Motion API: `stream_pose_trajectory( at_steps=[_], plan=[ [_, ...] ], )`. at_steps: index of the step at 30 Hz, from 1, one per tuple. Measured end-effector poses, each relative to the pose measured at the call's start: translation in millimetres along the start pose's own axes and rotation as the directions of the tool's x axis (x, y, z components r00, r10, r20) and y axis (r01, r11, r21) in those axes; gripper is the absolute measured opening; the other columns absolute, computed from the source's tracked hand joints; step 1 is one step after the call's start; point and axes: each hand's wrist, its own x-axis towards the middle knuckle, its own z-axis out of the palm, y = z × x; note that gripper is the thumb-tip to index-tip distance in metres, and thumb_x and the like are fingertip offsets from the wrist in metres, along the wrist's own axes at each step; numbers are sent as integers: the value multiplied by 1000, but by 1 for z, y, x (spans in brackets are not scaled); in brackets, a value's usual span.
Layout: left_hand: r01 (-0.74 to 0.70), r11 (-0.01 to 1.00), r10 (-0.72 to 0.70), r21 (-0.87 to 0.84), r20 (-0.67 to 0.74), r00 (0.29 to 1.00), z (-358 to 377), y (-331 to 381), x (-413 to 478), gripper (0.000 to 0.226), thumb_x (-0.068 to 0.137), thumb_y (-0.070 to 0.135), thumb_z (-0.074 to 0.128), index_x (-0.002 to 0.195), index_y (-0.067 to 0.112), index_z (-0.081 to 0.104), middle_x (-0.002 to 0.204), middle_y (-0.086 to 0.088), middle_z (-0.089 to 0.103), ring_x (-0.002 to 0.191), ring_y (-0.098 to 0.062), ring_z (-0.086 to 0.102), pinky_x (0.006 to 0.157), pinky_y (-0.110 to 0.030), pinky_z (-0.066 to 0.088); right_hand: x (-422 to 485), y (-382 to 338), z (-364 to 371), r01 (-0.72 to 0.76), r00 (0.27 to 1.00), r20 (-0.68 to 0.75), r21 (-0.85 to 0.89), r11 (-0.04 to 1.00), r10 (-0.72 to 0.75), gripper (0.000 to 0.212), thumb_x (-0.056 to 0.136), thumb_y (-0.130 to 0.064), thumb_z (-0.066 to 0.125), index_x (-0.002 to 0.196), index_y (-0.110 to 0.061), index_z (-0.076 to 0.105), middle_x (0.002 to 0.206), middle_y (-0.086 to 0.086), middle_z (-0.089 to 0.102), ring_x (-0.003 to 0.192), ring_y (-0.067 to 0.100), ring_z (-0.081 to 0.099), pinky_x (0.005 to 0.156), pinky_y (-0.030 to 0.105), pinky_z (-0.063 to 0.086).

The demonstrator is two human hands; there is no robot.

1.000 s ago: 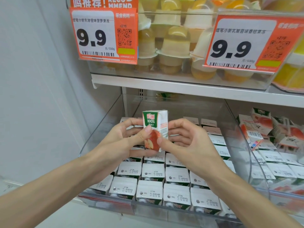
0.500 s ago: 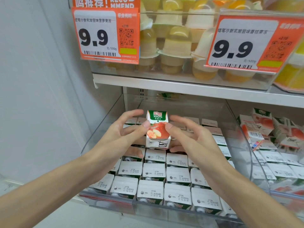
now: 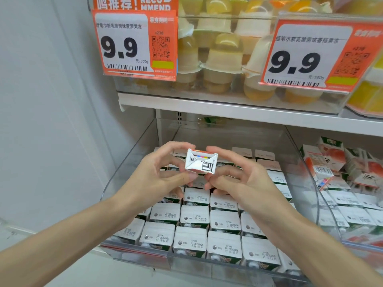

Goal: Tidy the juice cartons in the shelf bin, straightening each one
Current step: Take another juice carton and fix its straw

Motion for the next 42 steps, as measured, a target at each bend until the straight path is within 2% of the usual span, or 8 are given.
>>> stream_pose_trajectory(
  at_steps=[9,14,20,24,30,33,38,42],
  plan=[
    [-29,999,31,39,-38,999,-4,-4,2,48,80,23,86,124,34,71,125,-12,64,100,-23,79,90,-40,65,2,1,3,66,998,-19,-40,997,-67,46,90,-25,81,129,-45,68,103,-6,81,97,10,78,90,30,60],
    [-33,998,33,50,-10,999,-4,-4,1,49,82,13,87,122,37,72,130,5,69,101,-20,79,86,-32,65,3,2,0,117,991,-57,-109,987,-123,41,86,-28,85,118,-50,74,107,-8,76,93,6,76,95,42,61],
    [-59,997,59,57,-6,998,-3,-4,0,47,87,3,82,123,31,72,125,15,71,101,-19,79,88,-31,64,5,5,-1,174,983,-37,-96,980,-179,43,84,-22,87,116,-48,75,117,-14,74,101,1,74,85,20,60],
    [-87,993,87,76,3,996,-3,-4,0,47,84,14,85,125,31,69,124,15,71,104,-20,78,94,-38,64,8,8,-2,235,969,-39,-182,955,-245,39,81,-37,87,115,-49,73,126,-20,70,121,-2,63,102,32,55],
    [-123,992,123,34,16,992,-1,-5,0,41,90,9,79,125,27,69,125,7,72,101,-24,79,84,-38,66,7,8,-2,207,978,19,-150,967,-206,35,91,-34,81,118,-49,65,126,-27,69,123,0,65,109,34,53],
    [-123,991,122,54,12,992,-1,-6,1,43,89,11,79,127,28,69,125,8,72,100,-24,79,81,-37,67,8,8,-2,183,983,24,-137,973,-182,39,96,-17,78,117,-47,66,126,-24,70,116,1,70,105,32,56],
    [-172,977,172,126,10,985,-2,-5,2,48,89,15,80,131,33,64,125,12,72,100,-20,79,75,-39,68,7,7,-4,216,975,-29,-143,966,-222,35,93,-20,81,117,-44,70,114,-24,72,101,-3,72,81,13,57],
    [-157,979,159,126,-3,987,-3,-7,2,43,87,21,79,126,29,65,123,7,73,97,-23,80,77,-40,68,10,9,-5,219,966,-91,-202,955,-241,32,85,-33,86,112,-44,73,110,-18,74,101,2,68,86,22,59]
  ],
)
